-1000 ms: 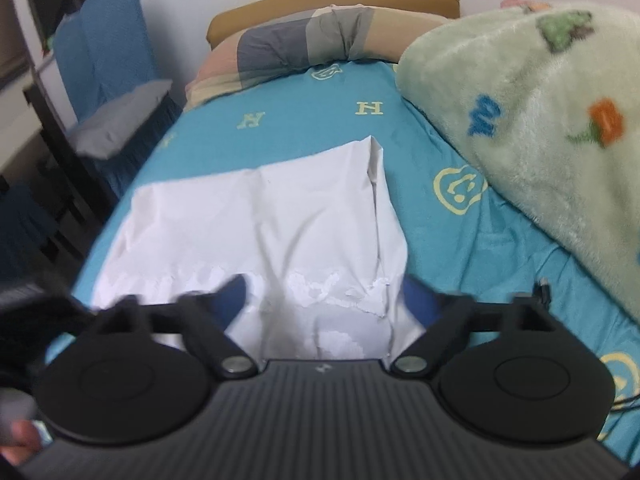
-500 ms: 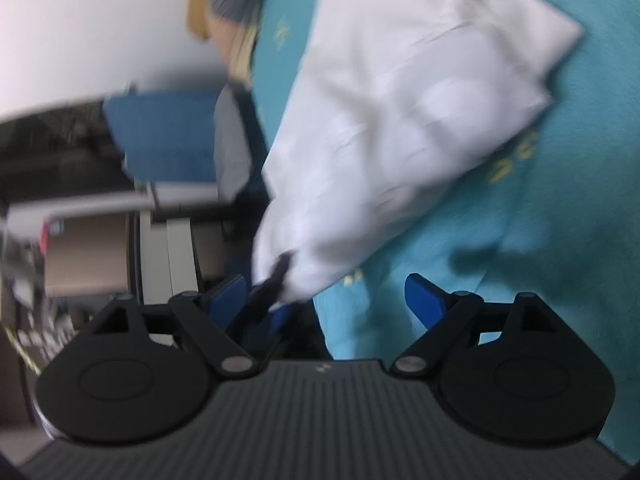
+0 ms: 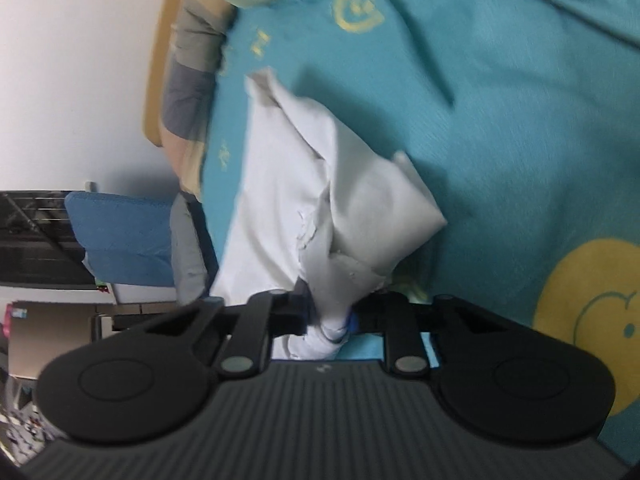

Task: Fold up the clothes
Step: 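Grasp the folded white shirt with both grippers, then carry the folded shirt onto the pink blanket with both grippers and release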

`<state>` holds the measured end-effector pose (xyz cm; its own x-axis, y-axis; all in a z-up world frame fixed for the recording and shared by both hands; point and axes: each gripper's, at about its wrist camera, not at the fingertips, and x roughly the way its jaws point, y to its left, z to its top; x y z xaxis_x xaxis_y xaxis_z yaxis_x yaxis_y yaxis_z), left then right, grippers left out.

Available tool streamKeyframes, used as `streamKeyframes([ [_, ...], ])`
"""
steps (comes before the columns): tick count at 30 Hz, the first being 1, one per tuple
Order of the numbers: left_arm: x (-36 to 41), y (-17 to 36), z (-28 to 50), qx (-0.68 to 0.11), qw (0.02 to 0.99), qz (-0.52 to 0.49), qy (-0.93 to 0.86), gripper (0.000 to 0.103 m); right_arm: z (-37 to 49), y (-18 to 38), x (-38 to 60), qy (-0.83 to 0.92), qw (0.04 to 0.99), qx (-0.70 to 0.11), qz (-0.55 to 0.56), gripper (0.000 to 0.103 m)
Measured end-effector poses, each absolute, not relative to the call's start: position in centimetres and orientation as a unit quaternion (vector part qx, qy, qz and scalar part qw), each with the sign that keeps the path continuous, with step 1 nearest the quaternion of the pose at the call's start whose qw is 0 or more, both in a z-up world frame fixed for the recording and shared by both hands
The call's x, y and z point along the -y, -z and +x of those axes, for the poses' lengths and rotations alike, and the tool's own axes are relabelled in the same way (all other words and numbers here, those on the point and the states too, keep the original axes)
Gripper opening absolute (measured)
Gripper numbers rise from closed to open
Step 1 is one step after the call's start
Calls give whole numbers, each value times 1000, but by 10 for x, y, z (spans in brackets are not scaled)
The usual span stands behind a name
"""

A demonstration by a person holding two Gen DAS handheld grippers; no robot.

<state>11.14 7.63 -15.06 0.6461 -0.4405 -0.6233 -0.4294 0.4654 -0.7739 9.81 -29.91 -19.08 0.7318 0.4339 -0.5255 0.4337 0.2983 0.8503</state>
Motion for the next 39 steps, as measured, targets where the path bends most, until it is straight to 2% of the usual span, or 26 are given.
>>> streamKeyframes([
  [6, -58, 106, 105, -445, 735, -511, 34, 14, 72, 139, 321, -6, 752, -323, 574, 17],
  [13, 15, 56, 93, -482, 721, -489, 94, 14, 11, 85, 382, 10, 766, -299, 569, 17],
  [22, 195, -16, 121, -509, 726, -412, 212, 14, -45, 12, 514, 69, 793, -242, 554, 17],
  [29, 366, -81, 166, -479, 716, -395, 318, 14, -43, -78, 636, 133, 840, -145, 505, 17],
  [35, 492, -94, 202, -449, 706, -358, 414, 15, -51, -115, 706, 189, 868, -68, 454, 17],
  [39, 525, -50, 193, -453, 719, -288, 441, 15, -60, -73, 721, 228, 877, -60, 419, 17],
])
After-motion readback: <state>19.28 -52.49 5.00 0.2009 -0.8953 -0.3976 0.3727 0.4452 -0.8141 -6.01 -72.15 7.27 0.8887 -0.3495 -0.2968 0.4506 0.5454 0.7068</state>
